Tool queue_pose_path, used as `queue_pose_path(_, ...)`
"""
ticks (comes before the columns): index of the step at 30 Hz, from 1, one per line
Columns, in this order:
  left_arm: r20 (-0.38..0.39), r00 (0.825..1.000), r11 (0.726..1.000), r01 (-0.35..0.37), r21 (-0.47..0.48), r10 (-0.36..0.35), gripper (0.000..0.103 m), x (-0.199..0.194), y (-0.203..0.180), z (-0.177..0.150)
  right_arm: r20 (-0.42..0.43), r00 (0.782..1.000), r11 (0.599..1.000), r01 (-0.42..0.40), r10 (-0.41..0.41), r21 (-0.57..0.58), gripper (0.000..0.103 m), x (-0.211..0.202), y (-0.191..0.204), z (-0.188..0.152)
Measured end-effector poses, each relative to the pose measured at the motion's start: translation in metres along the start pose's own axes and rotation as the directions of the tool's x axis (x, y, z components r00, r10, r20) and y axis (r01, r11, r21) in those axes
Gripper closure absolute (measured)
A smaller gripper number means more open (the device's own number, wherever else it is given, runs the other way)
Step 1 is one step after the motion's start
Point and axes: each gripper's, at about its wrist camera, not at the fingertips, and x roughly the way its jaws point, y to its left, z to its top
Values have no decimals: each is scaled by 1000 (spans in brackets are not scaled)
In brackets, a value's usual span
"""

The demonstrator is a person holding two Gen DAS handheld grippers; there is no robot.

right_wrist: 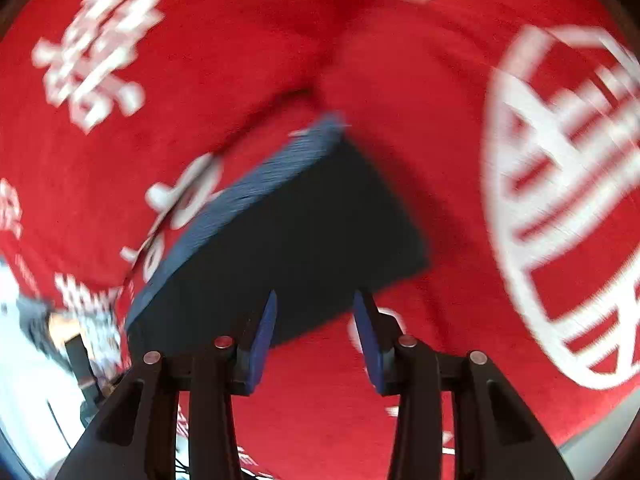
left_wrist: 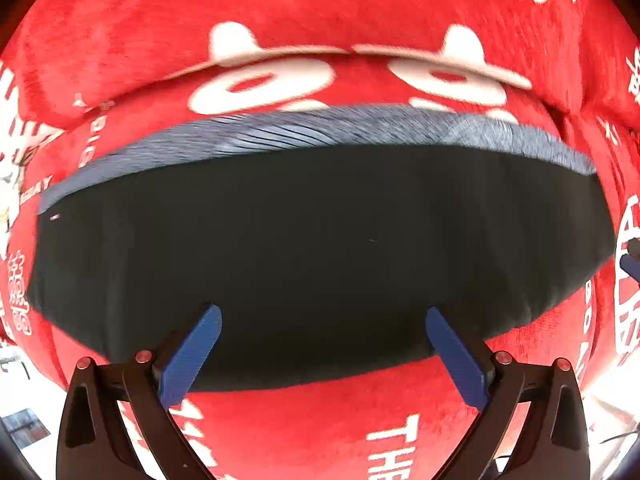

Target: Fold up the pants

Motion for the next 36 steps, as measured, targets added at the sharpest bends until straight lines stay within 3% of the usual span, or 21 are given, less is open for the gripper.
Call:
queue_pose_path(8, 33, 999, 995, -4, -101, 7, 0, 0, 81, -10, -135, 991, 973, -43, 13, -225, 59, 53, 108, -25)
queue_pose_path(11, 46, 999, 992, 1, -124, 5, 0, 7, 121, -8, -179, 984, 945, -49, -11, -324, 59, 78, 157, -44)
queue_pose_path(16, 70, 997, 982, 26, -185, -13, 0, 12, 221, -14, -244, 970, 882, -95, -23, -461, 59, 130, 254, -82)
queue_pose_path(19, 99, 995, 974, 23, -225, 0, 0, 7, 285, -19, -309, 951, 818, -159, -23, -552, 58, 179, 338, -105)
queue_pose_path(23, 137, 990, 967, 15, -256, 21, 0, 13, 370, -25, -414, 907, 658, -268, -73, -704, 58, 258, 462, -141)
queue_pose_path(26, 141, 990, 962, 24, -272, 15, 0, 27, 415, -29, -470, 871, 529, -334, -143, -780, 58, 316, 536, -166)
queue_pose_path(28, 153, 988, 958, 58, -280, -15, 0, 36, 436, -31, -480, 859, 472, -354, -178, -808, 58, 346, 566, -177)
queue_pose_path(34, 188, 968, 938, 213, -273, -166, 1, 63, 461, -35, -460, 839, 381, -340, -290, -860, 58, 429, 620, -200)
queue_pose_path(36, 193, 961, 934, 245, -262, -198, 9, 72, 465, -34, -465, 827, 370, -344, -317, -863, 58, 444, 624, -202)
